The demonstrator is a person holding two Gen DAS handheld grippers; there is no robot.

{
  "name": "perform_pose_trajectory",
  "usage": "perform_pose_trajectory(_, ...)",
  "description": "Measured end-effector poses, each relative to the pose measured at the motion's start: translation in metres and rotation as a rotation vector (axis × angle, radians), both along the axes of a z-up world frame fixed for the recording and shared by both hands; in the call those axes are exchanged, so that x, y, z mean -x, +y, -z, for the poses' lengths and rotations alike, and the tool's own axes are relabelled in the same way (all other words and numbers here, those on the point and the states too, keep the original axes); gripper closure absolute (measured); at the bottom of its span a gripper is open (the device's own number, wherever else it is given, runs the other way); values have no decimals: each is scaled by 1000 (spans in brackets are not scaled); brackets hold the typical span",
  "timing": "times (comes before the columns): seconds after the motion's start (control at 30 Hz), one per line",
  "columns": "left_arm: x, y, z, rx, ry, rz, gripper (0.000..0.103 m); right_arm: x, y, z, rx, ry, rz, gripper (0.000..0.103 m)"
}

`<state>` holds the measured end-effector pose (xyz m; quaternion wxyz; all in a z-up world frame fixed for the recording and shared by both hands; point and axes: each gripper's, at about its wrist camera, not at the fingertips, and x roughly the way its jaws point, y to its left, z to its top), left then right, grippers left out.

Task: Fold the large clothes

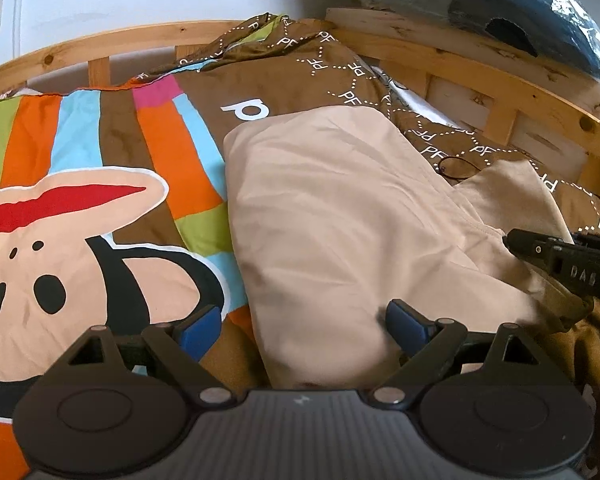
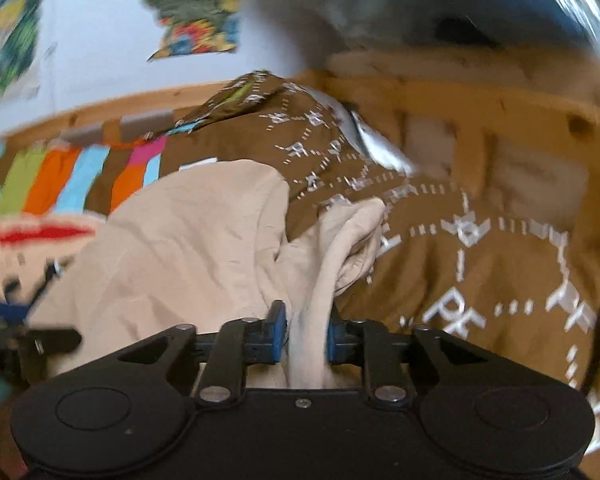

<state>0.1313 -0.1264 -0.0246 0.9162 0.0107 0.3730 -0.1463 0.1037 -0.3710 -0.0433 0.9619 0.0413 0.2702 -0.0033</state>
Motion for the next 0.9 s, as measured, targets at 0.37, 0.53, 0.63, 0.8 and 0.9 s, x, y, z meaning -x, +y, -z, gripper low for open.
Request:
perform_pose_trajectory(0.37, 0, 0, 0, -2, -2, 2, 11, -5, -41, 17, -401, 94, 107, 49)
perform_pose_trajectory(0.53, 0, 0, 0, 3, 1, 1, 11, -7, -45, 23, -444, 121, 129, 40)
perform_pose_trajectory(0.63, 0, 0, 0, 1, -1, 1, 11, -7, -45, 25, -447, 122, 128, 39)
perform_pose_trajectory(0.8, -2, 1, 1, 11, 8, 3, 11, -6, -53, 29, -594, 118, 118, 35)
perform_pose_trajectory(0.9, -2, -1, 0, 5, 5, 3, 11, -6, -54, 31, -627, 126, 117, 32)
